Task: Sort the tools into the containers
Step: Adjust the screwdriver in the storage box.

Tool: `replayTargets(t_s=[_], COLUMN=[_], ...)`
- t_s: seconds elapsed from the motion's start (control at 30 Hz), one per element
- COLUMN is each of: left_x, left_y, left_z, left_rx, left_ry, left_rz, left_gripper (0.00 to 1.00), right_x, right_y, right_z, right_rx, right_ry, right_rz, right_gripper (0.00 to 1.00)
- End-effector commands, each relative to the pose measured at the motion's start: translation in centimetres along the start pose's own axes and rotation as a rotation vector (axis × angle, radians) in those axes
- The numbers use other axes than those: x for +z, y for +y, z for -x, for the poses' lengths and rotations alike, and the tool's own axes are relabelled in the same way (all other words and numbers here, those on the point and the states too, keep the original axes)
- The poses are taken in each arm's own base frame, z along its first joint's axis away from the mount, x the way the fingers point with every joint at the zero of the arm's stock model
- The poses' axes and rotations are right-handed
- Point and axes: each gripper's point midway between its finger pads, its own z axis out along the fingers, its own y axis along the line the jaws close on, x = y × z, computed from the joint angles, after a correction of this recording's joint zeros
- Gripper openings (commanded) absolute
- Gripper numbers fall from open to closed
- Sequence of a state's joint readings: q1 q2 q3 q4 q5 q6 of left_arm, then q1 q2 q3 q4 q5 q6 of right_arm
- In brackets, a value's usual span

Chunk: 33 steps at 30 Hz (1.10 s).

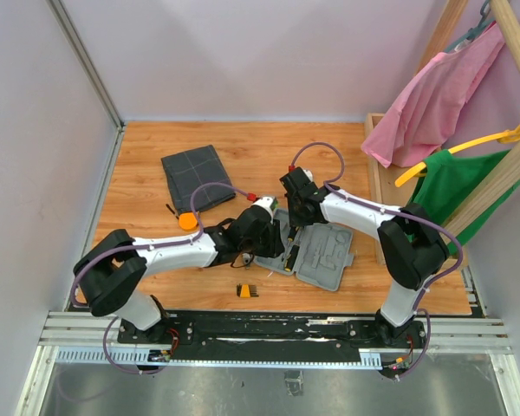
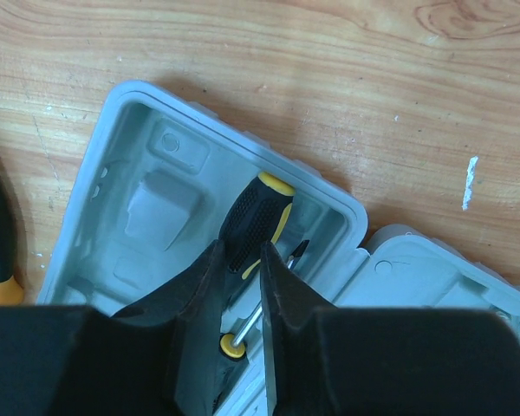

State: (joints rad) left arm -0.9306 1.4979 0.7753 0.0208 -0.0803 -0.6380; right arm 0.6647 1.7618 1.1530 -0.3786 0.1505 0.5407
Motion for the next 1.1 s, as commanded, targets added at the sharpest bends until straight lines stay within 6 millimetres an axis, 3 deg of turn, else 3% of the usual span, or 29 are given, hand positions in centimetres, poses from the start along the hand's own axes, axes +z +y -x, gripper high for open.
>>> replayTargets(t_s=[0.0,0.3,0.8,1.07], left_x=[0.7,2.2,3.1,3.2], left_y=[-1.8,-1.4,-0.9,-0.2], left_z=[0.4,-0.8,-3.2,-3.3], left_rx=[-0.009,0.006,0.062,0.081], left_ry=[-0.004,0.057,0.124,0.129], left_rz=[-0.019,0.061,0.159,0.198], left_gripper=[0.38,0.24,0.2,0.13], right_x=[0.8,0.8,0.6,0.8], right_y=[-2.0,-2.1,-2.3,-2.4], right_z=[-1.6,-1.8,-2.0,-2.3], right_rx=[-0.026,-0.025,-0.037,-0.04], right_ry=[0.056,0.06,0.057,0.065], right_rz=[-0.078,-0.074,-0.079,-0.081], right_gripper=[0.21,0.2,0.2,0.2])
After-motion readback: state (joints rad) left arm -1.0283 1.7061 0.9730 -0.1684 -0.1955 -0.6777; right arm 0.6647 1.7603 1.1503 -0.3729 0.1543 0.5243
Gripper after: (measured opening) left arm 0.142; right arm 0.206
